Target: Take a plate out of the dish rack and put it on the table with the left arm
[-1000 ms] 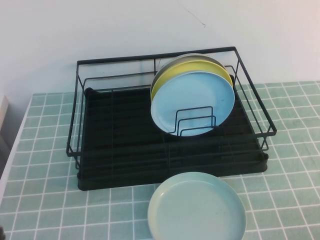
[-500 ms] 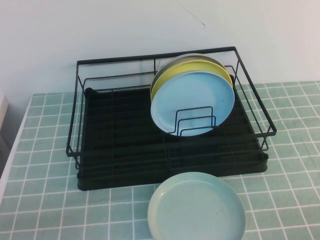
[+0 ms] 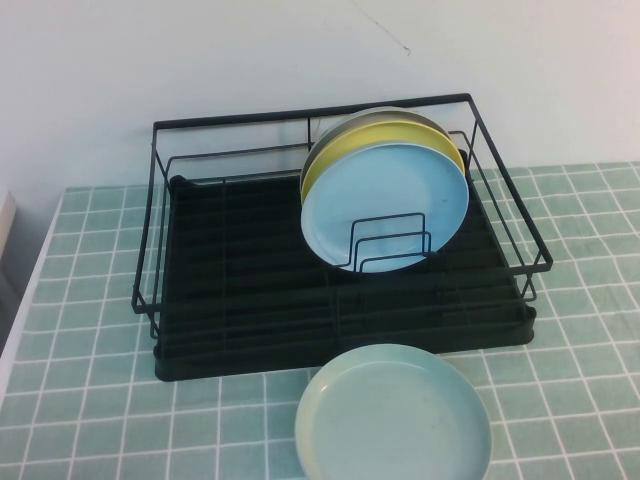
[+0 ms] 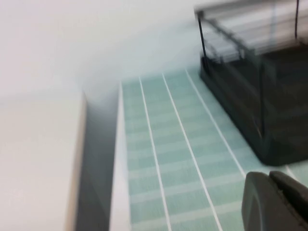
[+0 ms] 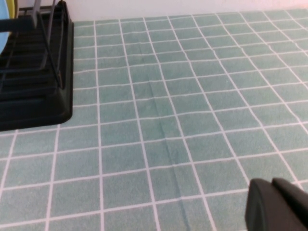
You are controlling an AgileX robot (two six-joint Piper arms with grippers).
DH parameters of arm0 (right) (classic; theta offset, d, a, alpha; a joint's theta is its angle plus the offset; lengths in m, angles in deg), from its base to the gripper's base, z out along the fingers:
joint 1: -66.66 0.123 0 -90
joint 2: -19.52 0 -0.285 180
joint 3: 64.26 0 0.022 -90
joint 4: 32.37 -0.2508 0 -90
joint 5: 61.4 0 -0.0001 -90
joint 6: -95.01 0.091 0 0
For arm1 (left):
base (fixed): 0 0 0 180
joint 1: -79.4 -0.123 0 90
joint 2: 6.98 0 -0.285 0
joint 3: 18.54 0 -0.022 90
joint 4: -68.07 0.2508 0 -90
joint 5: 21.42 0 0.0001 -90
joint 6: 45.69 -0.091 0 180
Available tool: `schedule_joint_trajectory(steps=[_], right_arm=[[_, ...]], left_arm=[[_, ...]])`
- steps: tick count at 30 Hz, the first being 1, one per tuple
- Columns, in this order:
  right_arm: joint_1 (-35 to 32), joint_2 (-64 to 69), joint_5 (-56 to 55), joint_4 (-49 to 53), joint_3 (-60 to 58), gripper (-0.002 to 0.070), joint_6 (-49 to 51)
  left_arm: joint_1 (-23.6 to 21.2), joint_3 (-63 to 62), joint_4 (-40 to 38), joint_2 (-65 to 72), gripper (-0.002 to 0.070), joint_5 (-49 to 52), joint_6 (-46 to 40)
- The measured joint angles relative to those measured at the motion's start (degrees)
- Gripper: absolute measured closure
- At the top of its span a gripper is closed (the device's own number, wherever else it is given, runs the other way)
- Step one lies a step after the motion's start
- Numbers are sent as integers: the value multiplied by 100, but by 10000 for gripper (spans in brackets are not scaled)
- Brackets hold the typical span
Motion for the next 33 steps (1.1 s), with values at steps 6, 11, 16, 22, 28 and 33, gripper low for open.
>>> schedule_joint_trajectory(steps=[6,11,16,22,28,33], right_arm=[[0,0,0,0,0,678,0],[0,0,0,0,0,678,0],[0,0,0,0,0,678,0],[0,0,0,0,0,678,0],[0,0,0,0,0,678,0],[0,0,0,0,0,678,0]], left_arm=[[-31,-11,303,-8,678,511,793],[-48,-21,477,-22,678,552,993],[-48,-31,518,-22,678,565,1020],[-48,-31,530,-22,678,574,1020],[-48,-31,530,-22,678,574,1020],[-48,-31,530,-22,678,574,1020]])
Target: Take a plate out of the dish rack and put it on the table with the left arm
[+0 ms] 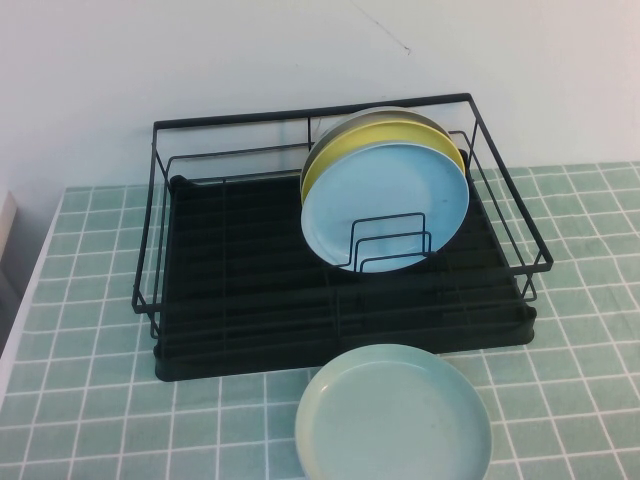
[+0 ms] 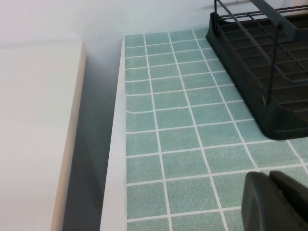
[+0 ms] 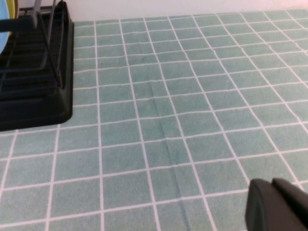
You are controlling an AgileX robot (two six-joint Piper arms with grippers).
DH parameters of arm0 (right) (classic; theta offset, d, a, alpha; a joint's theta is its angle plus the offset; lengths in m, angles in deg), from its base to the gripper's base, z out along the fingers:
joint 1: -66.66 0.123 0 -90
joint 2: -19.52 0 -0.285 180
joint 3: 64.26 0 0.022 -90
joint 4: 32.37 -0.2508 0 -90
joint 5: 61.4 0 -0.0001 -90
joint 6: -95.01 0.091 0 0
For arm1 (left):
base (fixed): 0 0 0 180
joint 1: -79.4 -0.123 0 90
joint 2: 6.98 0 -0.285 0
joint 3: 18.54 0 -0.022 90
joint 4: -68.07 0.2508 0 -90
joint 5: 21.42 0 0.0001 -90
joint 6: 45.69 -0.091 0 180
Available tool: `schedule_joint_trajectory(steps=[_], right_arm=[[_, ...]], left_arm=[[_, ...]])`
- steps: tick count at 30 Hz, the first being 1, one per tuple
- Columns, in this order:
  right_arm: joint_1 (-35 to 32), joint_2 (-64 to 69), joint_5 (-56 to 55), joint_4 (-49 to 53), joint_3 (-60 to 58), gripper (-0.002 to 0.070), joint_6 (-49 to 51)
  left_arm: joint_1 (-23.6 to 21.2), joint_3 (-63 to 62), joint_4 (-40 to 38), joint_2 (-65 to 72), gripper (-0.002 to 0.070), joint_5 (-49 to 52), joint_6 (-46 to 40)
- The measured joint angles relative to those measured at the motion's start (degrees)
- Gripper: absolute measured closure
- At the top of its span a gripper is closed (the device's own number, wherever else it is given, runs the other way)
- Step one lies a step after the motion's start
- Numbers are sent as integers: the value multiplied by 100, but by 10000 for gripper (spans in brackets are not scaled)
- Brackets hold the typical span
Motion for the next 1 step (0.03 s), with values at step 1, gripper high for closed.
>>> schedule_joint_trajectory(steps=[1], right_arm=[[0,0,0,0,0,678,0]], left_arm=[[0,0,0,0,678,0,0]])
